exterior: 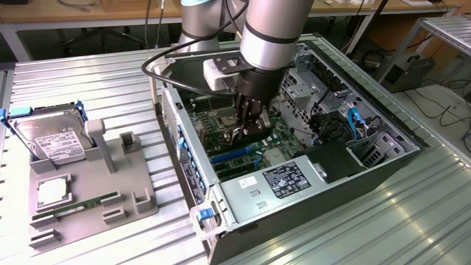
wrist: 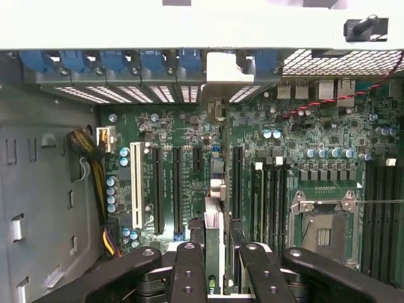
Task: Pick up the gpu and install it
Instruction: 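Insert the gpu into the slot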
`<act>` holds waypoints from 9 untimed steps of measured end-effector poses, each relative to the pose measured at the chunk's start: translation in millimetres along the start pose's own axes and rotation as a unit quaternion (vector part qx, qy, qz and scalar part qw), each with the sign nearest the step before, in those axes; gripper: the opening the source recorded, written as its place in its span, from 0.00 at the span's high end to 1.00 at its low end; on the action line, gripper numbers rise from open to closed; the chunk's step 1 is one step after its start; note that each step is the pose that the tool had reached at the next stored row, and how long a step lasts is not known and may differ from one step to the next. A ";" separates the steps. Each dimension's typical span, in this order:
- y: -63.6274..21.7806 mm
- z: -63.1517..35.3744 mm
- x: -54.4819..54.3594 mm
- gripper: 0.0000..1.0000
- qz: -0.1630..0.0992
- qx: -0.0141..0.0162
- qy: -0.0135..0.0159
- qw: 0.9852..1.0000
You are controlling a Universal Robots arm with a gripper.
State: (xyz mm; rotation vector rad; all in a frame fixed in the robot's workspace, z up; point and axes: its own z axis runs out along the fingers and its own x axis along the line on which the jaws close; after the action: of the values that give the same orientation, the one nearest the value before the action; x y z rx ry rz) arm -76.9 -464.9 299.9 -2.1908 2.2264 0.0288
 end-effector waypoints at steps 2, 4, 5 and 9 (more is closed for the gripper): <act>0.9 2.1 0.1 0.74 0.002 0.000 0.000 1.000; 1.7 4.6 0.2 0.74 0.004 0.000 0.000 1.000; 1.9 5.7 0.2 0.74 0.004 -0.001 0.000 1.000; 2.1 10.1 0.3 0.74 0.004 -0.002 0.000 1.000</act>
State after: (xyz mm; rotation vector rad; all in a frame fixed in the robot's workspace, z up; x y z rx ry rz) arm -79.0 -464.9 289.8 -2.1837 2.2380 0.0341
